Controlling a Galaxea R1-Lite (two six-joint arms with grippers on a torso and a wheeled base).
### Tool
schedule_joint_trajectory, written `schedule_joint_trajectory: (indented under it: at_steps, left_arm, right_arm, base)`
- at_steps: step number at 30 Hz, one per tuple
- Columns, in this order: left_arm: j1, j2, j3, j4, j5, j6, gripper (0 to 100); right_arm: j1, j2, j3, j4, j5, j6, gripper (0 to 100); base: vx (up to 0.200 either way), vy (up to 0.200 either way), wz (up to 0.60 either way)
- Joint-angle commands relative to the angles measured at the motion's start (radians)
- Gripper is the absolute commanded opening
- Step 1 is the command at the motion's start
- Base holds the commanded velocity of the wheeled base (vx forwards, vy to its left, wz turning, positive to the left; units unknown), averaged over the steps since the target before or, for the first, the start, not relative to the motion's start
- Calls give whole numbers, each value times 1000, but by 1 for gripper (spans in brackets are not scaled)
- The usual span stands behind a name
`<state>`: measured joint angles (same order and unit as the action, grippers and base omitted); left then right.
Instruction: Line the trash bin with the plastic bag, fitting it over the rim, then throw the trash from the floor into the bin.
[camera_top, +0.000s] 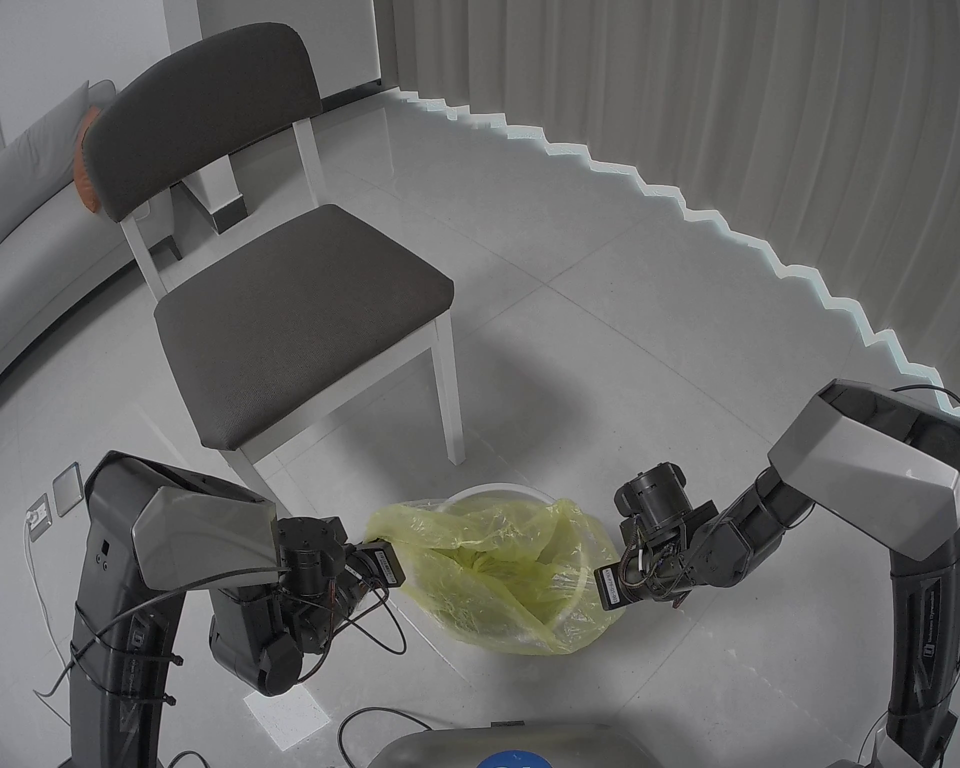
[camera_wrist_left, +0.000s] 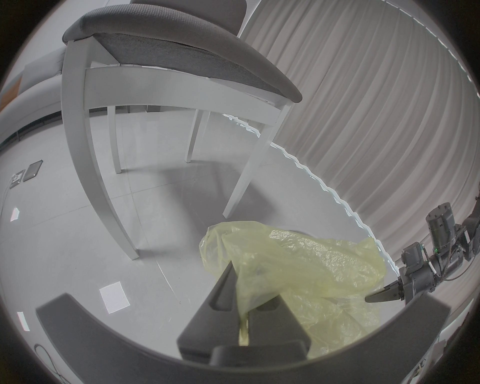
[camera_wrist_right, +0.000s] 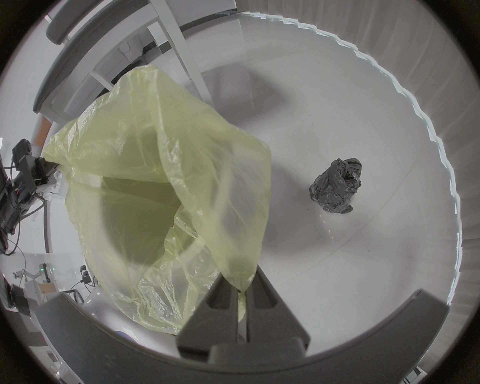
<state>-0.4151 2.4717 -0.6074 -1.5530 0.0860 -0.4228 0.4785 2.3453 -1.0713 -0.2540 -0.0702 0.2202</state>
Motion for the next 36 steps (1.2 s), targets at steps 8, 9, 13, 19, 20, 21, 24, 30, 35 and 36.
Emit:
schedule_joint_trajectory:
  at_steps: [8,9,13,19,20,21,24,30,35,36]
  left_arm:
    - [-2,7,-8,-16,-2,-1,0]
    - [-2,7,-8,-16,0,-1,0]
    - [-2,1,-6,-16,0,-1,0]
    - [-5,0,-6,-16,3,-1,0]
    - [-8,0,-8,-16,6,-1,0]
    - [-8,1,-8,-16,6,1,0]
    - [-7,9,-14,-16,8,1,0]
    - [-2,32,-29,-16,8,1,0]
    - [-2,55,-28,-15,8,4,0]
    - [2,64,-29,-15,8,12,0]
  right_arm:
    - [-1,-44,13,88,-13,-10,0]
    - [-1,-46,13,90,-13,-10,0]
    - [-6,-70,14,98,-11,-9,100]
    - [-3,-109,16,64,-13,-1,100]
    - [0,-127,14,64,-13,-1,100]
    - [2,-136,14,64,-13,-2,100]
    - [6,-170,7,64,-11,-7,100]
    - [32,-224,-1,71,-13,-35,100]
    - [57,-236,-7,71,-14,-48,100]
    - [69,-236,-16,71,-17,-48,100]
  base:
    - [0,0,0]
    - [0,0,0]
    - [0,0,0]
    - [0,0,0]
    - [0,0,0]
    - [0,0,0]
    - [0,0,0]
    - [0,0,0]
    - [0,0,0]
    - [0,0,0]
